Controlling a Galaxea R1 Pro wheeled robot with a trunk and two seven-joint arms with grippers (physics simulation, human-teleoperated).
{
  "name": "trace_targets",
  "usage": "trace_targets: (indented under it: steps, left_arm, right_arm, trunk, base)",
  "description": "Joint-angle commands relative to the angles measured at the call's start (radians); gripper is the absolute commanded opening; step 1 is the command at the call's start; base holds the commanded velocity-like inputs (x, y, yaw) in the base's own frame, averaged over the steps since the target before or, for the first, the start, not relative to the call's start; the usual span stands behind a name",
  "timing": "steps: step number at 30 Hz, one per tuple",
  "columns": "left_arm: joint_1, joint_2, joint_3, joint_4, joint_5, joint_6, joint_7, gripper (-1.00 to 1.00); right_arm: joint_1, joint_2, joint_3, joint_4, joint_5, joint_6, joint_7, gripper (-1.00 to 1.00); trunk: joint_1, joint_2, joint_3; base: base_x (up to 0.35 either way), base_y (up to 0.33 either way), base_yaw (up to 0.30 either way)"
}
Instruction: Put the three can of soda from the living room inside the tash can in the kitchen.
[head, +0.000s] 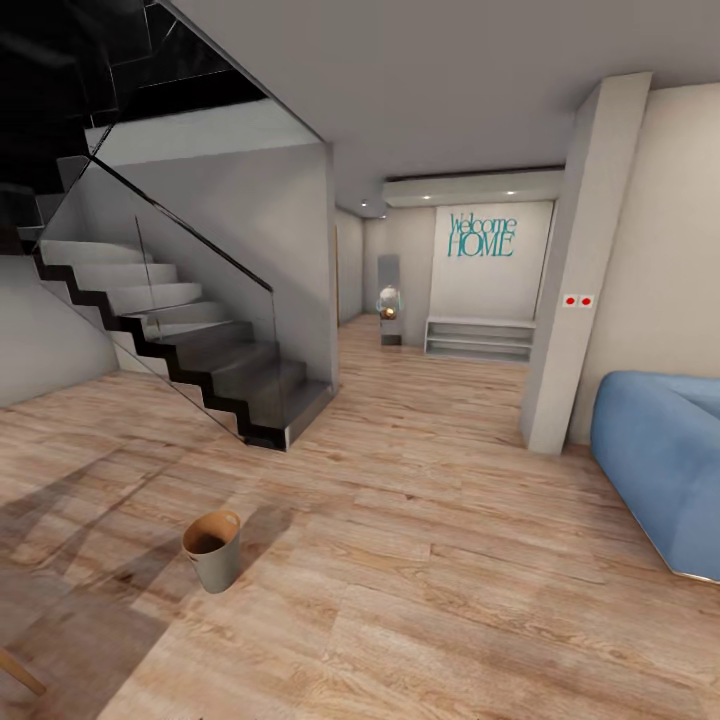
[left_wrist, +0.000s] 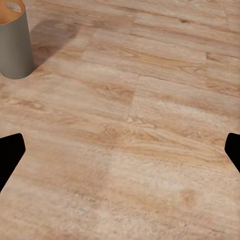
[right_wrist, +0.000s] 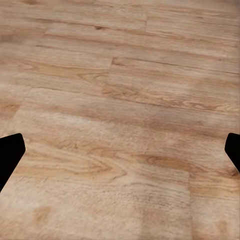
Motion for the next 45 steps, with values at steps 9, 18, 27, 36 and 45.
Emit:
trace_targets:
  steps: [9,18,27,36,45]
  left_arm:
    - [0.000,0.001,0.001,-0.006,0.006,0.001,0.001,1.00]
    - [0.000,0.001,0.002,-0.006,0.010,0.002,0.002,1.00]
    - [-0.001,0.001,0.002,0.001,0.010,0.003,0.001,1.00]
    - [-0.001,0.002,0.002,0.006,0.008,0.003,0.000,1.00]
    - [-0.001,0.001,0.001,0.007,0.004,0.002,0.000,1.00]
  right_arm:
    - [0.000,0.000,0.001,0.000,0.000,0.000,0.002,1.00]
    - [0.000,-0.001,0.000,0.000,0.000,0.000,0.006,1.00]
    - [0.000,0.000,0.001,0.000,0.000,0.000,0.010,1.00]
    - [0.000,0.000,0.019,0.000,0.000,0.000,0.011,1.00]
    - [0.000,0.000,0.029,0.000,0.000,0.000,0.010,1.00]
  trunk:
    - [0.000,0.000,0.000]
    - [0.000,0.000,0.000]
    - [0.000,0.000,0.000]
    - [0.000,0.000,0.000]
    - [0.000,0.000,0.000]
  base:
    - [0.000,0.000,0.000]
    - [0.000,0.000,0.000]
    - [0.000,0.000,0.000]
    - [0.000,0.000,0.000]
    - [0.000,0.000,0.057]
